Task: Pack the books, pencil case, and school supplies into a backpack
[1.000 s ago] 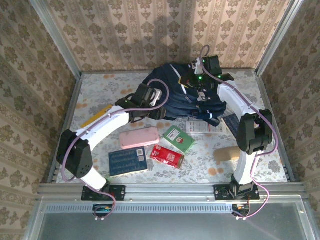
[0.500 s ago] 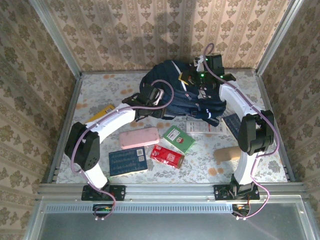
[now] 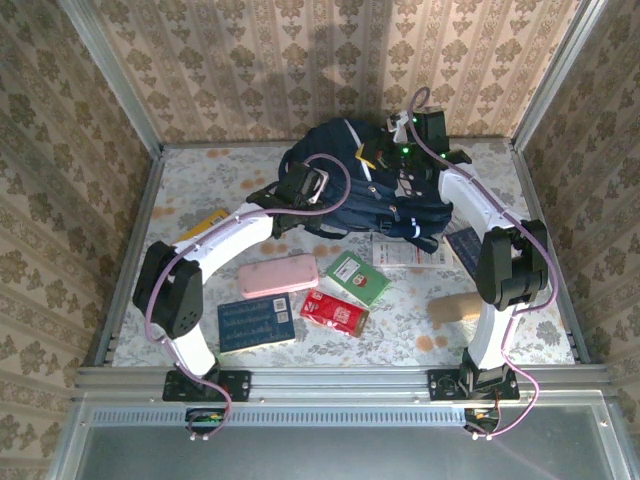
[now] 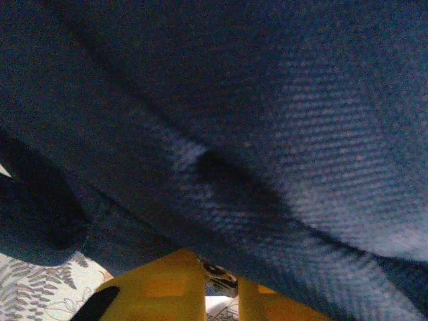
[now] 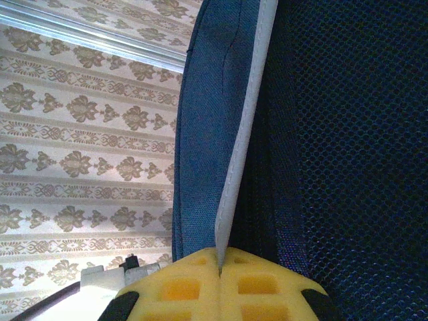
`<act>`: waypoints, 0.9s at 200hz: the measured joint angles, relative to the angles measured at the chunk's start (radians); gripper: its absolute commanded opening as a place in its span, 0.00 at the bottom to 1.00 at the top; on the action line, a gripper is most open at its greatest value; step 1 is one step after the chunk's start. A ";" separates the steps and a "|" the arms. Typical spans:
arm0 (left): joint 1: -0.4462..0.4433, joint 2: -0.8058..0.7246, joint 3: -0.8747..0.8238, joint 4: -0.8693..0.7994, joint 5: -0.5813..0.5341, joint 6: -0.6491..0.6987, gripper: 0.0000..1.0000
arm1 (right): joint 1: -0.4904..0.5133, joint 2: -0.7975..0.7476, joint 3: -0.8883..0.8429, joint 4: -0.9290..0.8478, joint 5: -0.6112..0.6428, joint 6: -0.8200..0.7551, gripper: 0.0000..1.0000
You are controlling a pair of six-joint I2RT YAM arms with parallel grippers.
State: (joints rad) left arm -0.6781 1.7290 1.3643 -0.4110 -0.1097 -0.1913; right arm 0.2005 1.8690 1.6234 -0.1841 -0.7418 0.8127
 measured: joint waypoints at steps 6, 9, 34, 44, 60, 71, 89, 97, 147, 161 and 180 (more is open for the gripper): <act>0.000 0.000 0.000 0.000 0.000 0.001 0.06 | 0.000 0.000 0.000 -0.002 0.000 -0.002 0.00; 0.000 0.000 0.000 0.000 0.000 0.005 0.05 | 0.000 0.000 0.000 -0.002 0.000 -0.005 0.00; 0.001 0.000 -0.001 0.000 0.008 0.009 0.00 | 0.000 0.000 0.000 -0.036 0.012 -0.047 0.11; 0.002 -0.001 -0.004 0.000 0.017 0.009 0.00 | 0.001 0.000 0.001 -0.069 0.033 -0.076 0.17; 0.006 -0.008 -0.023 -0.002 0.042 0.008 0.00 | 0.008 0.000 0.021 -0.144 0.089 -0.145 0.29; 0.010 -0.015 -0.042 -0.006 0.062 0.004 0.00 | 0.019 0.000 0.046 -0.193 0.147 -0.188 0.39; 0.017 -0.027 -0.079 -0.012 0.101 -0.005 0.00 | 0.050 -0.007 0.073 -0.247 0.262 -0.267 0.45; 0.018 -0.031 -0.093 -0.011 0.117 -0.015 0.00 | 0.068 -0.018 0.073 -0.268 0.319 -0.288 0.47; 0.018 -0.078 -0.131 -0.006 0.232 -0.083 0.00 | 0.156 -0.229 -0.128 -0.288 0.634 -0.195 0.33; 0.018 -0.093 -0.132 -0.002 0.265 -0.103 0.00 | 0.151 -0.330 -0.244 -0.249 0.652 -0.086 0.32; 0.018 -0.115 -0.132 0.011 0.312 -0.129 0.00 | 0.145 -0.467 -0.422 -0.171 0.642 0.089 0.38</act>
State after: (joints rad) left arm -0.6605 1.6138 1.2324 -0.4000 0.2028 -0.3202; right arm 0.3454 1.4021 1.2018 -0.3546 -0.1001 0.9016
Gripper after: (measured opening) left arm 0.060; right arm 0.352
